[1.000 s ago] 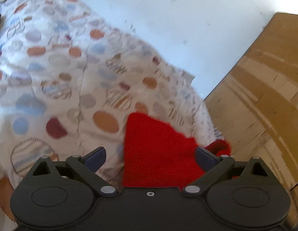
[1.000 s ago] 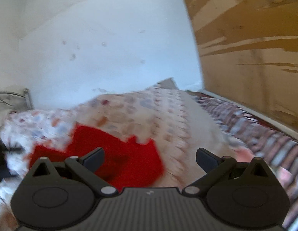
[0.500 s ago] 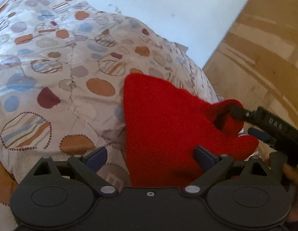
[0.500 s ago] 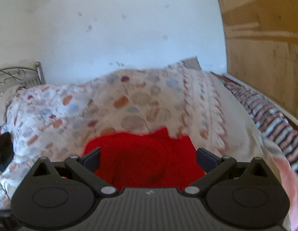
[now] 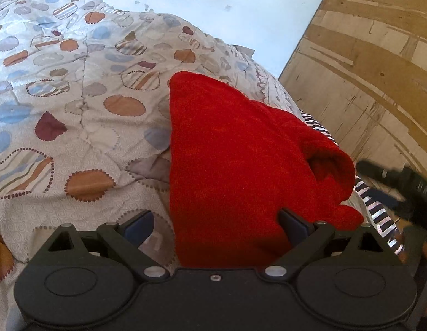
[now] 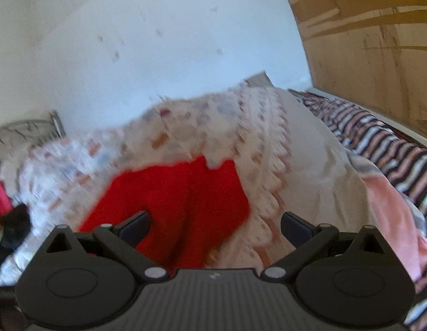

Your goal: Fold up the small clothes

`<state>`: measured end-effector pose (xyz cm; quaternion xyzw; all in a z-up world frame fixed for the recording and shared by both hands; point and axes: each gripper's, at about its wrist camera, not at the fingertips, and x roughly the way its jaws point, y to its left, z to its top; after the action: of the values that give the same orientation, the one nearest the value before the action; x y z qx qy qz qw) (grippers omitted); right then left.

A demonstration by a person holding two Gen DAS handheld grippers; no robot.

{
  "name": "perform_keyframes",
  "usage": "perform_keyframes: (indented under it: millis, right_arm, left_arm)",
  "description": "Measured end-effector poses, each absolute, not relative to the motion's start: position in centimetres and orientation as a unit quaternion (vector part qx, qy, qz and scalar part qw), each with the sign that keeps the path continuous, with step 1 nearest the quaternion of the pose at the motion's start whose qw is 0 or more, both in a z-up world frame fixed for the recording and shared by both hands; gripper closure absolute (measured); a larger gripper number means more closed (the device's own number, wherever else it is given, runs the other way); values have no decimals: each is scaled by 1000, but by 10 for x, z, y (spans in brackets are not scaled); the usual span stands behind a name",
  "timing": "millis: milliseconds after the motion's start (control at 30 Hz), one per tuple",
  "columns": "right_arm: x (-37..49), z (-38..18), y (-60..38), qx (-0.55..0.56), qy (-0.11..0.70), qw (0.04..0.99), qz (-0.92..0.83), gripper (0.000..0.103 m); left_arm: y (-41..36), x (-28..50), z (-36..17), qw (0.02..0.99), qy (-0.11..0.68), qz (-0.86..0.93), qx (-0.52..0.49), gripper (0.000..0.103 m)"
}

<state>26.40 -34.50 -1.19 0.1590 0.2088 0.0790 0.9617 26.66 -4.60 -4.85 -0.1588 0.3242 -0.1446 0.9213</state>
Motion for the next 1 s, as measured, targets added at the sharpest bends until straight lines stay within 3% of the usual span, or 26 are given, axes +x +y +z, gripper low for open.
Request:
perform_keyframes:
  millis: [200,233,500,567,600,633,700,867,1000]
  right_arm:
    - [304,-1,-329,132,225,960,103,3]
    - [310,-1,-326,129,227,960,105,12]
    - [350,-11,-317,150,257,947,118,44]
    - [356,-17,-317,156,266,944,120,55]
    - [356,-19,-317,158,267,943,124,71]
    - [355,-20,-317,158,263,943,128,79]
    - [348,-18,-314,132,242,954,120,85]
    - [319,-13,-330,133,181,971,82,89]
    - [330,-31,-340,132,212,966,67,89]
  left_arm:
    - [-46,267,-47,921,325,-144,-158,6]
    - [-46,267,-47,921,325,-144,-158,6]
    - [-47,269,-48,920,327,-146,-159,6]
    - [-49,270,-49,920,328,-147,-157,6]
    - [-50,271,-50,920,329,-148,-156,6]
    - [-52,273,-50,919,330,-150,-154,6]
    - [-56,277,-52,917,335,-156,-150,6]
    - [-74,283,-47,915,343,-175,-120,6]
    - [-85,291,-49,912,349,-181,-115,6]
